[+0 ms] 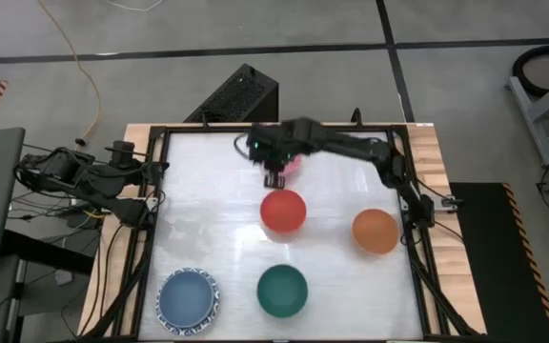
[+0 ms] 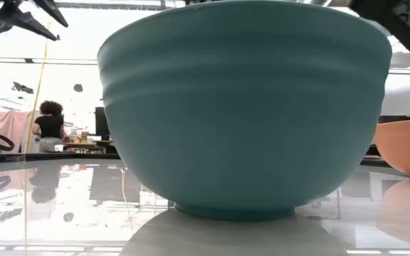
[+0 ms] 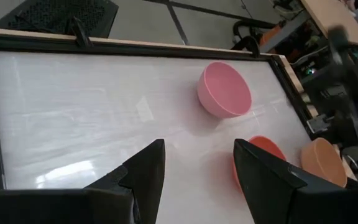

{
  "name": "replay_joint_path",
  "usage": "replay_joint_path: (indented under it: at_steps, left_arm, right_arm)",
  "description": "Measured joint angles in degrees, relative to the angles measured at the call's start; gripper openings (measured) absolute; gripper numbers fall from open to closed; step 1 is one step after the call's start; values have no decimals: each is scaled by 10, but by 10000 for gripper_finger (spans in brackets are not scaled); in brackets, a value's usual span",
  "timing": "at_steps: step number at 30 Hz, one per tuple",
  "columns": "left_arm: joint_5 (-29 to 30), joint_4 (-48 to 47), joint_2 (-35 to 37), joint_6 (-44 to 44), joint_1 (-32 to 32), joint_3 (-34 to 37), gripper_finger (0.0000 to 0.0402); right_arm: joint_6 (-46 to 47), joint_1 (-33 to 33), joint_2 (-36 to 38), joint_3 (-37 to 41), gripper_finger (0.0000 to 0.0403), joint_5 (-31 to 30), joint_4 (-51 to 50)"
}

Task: Nest bowls inside each other
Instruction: Stack the pink bowl into on top of the blue bowl

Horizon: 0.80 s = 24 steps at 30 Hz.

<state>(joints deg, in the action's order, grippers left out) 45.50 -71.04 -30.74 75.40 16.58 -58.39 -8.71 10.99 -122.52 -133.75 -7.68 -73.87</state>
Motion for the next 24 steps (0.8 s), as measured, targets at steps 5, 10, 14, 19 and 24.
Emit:
replay_joint_path:
  at_steps: [5,10,14,19,24]
  left_arm:
    - [0,0,0,-8,0,0,180]
    - [-3,-2,0,-8,0,0,180]
    - [-5,-3,0,-8,0,1,180]
    - [-2,-3,0,-13,0,1,180]
    - [-2,-3,0,-20,0,1,180]
  right_arm:
    - [12,54,-34,1,135,63,-36]
    - [2,60,-68,2,189,78,-3]
    - [-4,46,-93,3,197,75,32]
    - [-6,42,-115,2,188,29,50]
    - [0,51,-134,2,182,16,51]
